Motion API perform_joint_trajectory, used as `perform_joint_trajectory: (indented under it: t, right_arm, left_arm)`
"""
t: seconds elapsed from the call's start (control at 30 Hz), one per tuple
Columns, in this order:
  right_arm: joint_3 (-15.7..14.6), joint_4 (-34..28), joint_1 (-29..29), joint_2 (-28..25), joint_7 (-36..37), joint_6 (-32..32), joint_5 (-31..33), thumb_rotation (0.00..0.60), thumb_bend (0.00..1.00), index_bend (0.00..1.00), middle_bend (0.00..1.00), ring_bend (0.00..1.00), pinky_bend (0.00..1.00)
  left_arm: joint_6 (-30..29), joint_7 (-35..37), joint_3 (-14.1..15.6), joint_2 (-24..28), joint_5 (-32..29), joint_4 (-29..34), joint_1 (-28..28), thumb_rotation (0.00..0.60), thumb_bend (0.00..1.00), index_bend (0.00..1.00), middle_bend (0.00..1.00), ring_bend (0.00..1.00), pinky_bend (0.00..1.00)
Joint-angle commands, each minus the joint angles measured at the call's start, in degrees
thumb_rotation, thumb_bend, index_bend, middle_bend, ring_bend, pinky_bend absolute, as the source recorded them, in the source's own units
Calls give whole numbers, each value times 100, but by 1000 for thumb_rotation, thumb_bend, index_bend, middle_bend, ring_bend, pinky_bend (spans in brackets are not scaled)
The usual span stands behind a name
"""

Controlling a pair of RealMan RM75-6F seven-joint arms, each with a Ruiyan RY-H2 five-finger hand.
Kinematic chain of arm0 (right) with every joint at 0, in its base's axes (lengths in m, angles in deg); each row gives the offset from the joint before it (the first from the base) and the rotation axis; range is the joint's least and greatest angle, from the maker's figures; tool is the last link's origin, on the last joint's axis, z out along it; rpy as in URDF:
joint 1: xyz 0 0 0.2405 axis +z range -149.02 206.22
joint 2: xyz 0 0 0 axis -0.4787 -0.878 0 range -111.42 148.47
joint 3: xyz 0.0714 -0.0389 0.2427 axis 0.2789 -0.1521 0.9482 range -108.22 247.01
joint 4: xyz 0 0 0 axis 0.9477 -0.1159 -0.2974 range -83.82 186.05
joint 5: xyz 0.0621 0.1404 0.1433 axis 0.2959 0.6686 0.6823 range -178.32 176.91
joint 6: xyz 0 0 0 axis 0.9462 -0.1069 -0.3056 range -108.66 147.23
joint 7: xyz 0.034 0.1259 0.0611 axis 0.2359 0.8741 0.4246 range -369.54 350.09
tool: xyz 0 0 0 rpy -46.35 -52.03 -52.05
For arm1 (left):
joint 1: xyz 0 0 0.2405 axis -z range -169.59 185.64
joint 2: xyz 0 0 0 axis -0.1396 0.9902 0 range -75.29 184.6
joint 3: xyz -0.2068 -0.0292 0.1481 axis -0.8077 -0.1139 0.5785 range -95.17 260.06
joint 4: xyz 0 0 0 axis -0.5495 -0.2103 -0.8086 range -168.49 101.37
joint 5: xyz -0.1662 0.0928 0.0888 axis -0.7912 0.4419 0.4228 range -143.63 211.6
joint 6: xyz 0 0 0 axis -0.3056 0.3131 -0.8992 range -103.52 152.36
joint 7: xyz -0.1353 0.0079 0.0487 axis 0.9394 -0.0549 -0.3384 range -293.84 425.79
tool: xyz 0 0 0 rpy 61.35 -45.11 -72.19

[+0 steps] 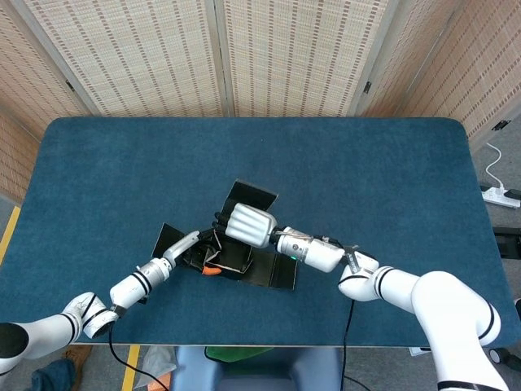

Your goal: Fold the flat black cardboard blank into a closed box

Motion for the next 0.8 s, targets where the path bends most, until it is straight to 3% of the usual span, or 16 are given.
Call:
perform_joint_trajectory:
  t: [0.03, 0.33, 0.5, 0.8]
  right_arm:
    - [49, -77, -48, -38, -91, -14, 96, 600, 204, 0, 0, 709, 1000]
    - [210, -738, -315, -380, -386, -122, 589, 600, 132, 0, 0, 659, 1000]
    - [270, -1288, -626, -716, -62, 131, 810, 600, 130, 0, 0, 659, 1000]
    - [284, -2425, -1774, -1717, 1413, 1674, 846, 600, 131, 0, 0, 659, 1000]
  left_arm:
    - [6, -50, 22, -18, -38, -12, 9, 600, 198, 362, 377, 512, 510]
    - [-59, -339, 72, 166, -152, 237, -92, 600, 197, 364, 382, 514, 513]
    - [-191, -247, 70, 345, -255, 440, -237, 600, 198, 350, 373, 514, 513]
    - [-695, 1203, 93, 1070, -196, 835, -540, 600, 199, 306, 358, 514, 513]
